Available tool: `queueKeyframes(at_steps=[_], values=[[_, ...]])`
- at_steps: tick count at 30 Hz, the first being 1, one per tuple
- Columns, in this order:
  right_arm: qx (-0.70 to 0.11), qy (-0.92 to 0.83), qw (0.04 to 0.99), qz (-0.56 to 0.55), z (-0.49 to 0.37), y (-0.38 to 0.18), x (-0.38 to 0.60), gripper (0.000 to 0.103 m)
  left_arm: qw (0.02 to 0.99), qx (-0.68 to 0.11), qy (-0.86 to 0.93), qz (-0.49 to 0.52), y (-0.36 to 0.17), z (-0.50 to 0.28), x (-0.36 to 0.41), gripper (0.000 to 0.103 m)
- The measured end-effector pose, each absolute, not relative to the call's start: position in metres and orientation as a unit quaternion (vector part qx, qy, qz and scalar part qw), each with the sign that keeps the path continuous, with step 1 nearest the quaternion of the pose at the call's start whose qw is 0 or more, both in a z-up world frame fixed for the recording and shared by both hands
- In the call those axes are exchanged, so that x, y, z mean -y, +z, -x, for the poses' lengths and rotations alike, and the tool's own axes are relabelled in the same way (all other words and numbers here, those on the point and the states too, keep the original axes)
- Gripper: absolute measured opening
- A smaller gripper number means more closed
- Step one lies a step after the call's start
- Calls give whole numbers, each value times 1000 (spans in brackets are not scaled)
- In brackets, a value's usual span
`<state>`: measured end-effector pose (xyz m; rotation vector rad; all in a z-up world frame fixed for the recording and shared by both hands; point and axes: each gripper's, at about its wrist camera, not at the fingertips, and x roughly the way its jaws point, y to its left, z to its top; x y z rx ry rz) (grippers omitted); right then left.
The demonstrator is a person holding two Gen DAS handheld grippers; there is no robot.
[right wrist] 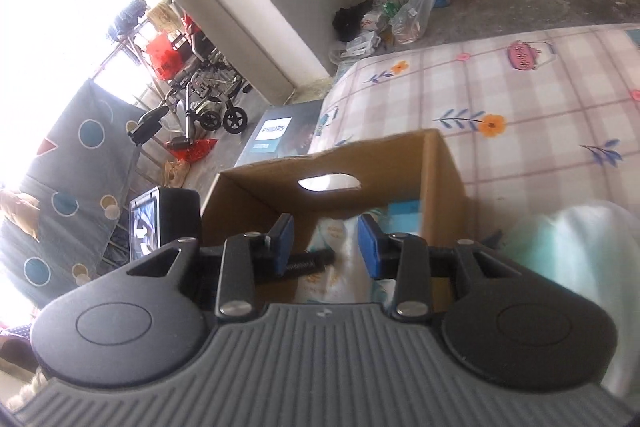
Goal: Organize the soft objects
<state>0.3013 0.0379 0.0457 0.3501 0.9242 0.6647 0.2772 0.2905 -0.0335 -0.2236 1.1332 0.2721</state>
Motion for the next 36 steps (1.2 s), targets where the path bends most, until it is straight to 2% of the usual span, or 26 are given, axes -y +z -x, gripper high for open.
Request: queueKeyframes(at_steps=[5, 7, 9, 12, 13, 16, 24, 30, 36], values=[[-438, 305, 828, -175, -295, 41, -18, 34, 825, -532, 131, 138, -28, -276, -294, 51], [-434, 305, 828, -179, -290, 41, -14, 34, 833, -515, 116, 164, -19, -272, -295, 55], [-432, 307, 828, -183, -287, 42, -8, 34, 839, -507, 101, 169, -13, -270, -291, 69], [-431, 305, 827, -193, -284, 42, 0, 35, 838, -520, 89, 138, -16, -274, -274, 83], [-431, 304, 827, -195, -283, 42, 2, 35, 834, -531, 89, 123, -20, -276, -267, 85], [-431, 297, 828, -199, -279, 41, 11, 35, 813, -568, 98, 82, -39, -282, -253, 85], [-424, 283, 835, -205, -275, 42, 35, 38, 813, -564, 115, 88, -42, -276, -264, 86], [-424, 279, 835, -214, -270, 38, 45, 42, 822, -547, 102, 118, -24, -268, -264, 87], [-410, 279, 838, -229, -256, 40, 63, 44, 854, -498, 74, 132, 17, -242, -249, 87]])
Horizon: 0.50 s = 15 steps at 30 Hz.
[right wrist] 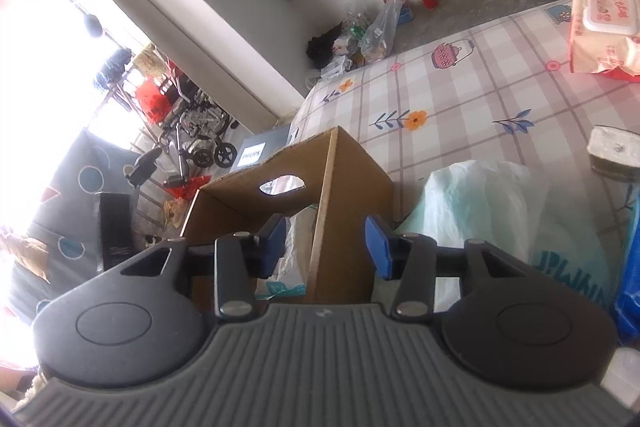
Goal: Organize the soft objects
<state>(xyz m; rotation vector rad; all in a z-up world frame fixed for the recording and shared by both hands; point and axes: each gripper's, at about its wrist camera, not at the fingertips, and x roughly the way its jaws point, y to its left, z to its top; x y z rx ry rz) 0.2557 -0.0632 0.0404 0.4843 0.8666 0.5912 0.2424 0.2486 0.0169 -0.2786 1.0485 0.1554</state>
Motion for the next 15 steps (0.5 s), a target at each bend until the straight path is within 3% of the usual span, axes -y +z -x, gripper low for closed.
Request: queueKeyframes(at_steps=[7, 15], values=[[-380, 263, 854, -238, -235, 51, 96, 45, 892, -436, -8, 119, 67, -216, -195, 92], [-352, 214, 874, -259, -203, 50, 157, 46, 897, -423, -100, 84, 85, -209, -109, 92]])
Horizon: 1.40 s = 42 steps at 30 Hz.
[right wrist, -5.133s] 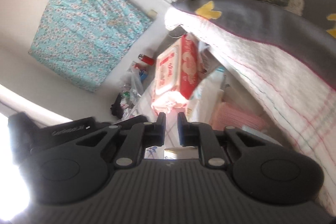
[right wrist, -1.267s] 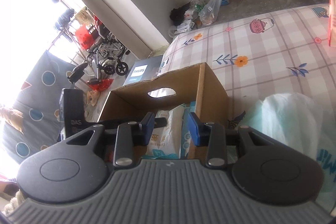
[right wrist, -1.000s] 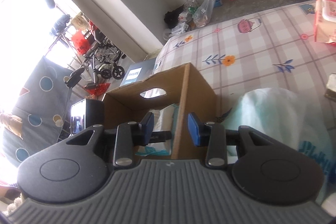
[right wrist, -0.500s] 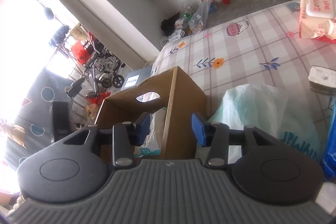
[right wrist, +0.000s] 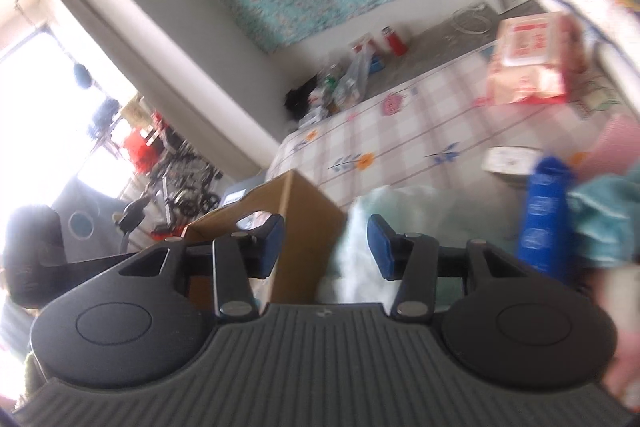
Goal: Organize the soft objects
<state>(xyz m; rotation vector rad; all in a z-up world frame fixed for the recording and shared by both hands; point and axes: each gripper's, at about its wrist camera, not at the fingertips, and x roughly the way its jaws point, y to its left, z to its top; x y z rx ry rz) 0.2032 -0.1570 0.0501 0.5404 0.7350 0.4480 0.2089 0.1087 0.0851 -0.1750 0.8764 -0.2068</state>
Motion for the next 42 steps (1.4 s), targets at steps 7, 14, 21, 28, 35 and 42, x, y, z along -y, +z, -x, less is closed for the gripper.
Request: queueKeyframes(at_steps=[7, 14, 21, 28, 35, 42], values=[[-346, 144, 884, -280, -180, 30, 229, 46, 897, -410, -158, 51, 76, -211, -36, 92], [-347, 65, 878, -323, -174, 2, 315, 46, 891, -398, -216, 9, 65, -219, 32, 87], [-369, 15, 846, -385, -187, -39, 367, 46, 851, -461, -247, 53, 45, -270, 81, 61], [-387, 3, 823, -415, -210, -69, 372, 46, 818, -520, -238, 66, 14, -326, 111, 45], [-365, 2, 849, -383, -237, -61, 368, 46, 812, -532, -234, 51, -6, -362, 124, 45], [-357, 46, 868, -342, -299, -48, 357, 41, 815, -536, -206, 77, -19, -393, 108, 29]])
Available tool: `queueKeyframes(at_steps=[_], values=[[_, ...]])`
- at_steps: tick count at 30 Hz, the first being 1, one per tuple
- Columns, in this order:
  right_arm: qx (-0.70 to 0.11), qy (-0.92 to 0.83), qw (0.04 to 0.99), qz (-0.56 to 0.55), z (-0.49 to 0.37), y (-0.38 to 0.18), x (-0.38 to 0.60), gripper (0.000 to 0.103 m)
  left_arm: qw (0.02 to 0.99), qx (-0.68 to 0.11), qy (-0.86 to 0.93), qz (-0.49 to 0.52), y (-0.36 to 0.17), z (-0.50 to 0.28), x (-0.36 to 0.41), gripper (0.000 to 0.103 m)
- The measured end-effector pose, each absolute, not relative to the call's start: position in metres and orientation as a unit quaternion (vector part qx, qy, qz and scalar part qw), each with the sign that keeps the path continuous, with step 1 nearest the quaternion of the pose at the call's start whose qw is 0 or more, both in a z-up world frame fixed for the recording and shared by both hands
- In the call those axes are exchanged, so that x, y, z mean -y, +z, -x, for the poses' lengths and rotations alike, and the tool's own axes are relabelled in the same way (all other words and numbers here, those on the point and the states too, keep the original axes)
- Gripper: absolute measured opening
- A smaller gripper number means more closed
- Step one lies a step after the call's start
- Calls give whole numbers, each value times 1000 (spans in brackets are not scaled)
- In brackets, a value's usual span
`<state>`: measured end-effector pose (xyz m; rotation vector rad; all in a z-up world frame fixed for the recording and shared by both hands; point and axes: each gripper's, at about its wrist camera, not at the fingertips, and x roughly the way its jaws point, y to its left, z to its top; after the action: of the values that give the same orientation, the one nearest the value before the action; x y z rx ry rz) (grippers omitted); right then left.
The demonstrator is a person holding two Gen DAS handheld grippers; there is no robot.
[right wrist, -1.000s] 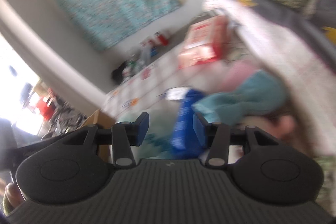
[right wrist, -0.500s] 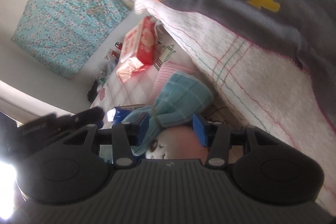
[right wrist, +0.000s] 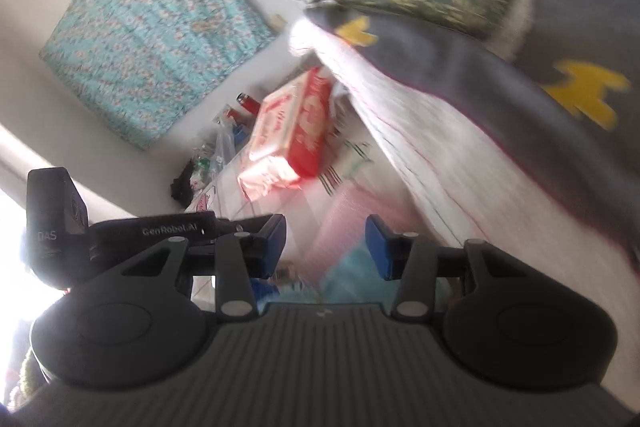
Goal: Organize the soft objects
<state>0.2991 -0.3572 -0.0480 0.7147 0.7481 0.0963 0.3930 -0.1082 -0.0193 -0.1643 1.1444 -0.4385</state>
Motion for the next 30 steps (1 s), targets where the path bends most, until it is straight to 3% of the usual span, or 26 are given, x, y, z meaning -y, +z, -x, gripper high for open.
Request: queueKeyframes(at_steps=[6, 17, 20, 30], values=[[-434, 64, 847, -299, -356, -79, 333, 37, 812, -544, -190, 93, -24, -405, 83, 29], [-498, 26, 816, -293, -325, -79, 350, 37, 776, -582, -231, 79, -49, -422, 114, 35], [-507, 15, 803, -312, -327, -79, 353, 39, 759, -601, -241, 73, -60, -427, 132, 43], [-528, -16, 781, -335, -327, -84, 362, 53, 730, -635, -239, 78, -77, -432, 157, 44]])
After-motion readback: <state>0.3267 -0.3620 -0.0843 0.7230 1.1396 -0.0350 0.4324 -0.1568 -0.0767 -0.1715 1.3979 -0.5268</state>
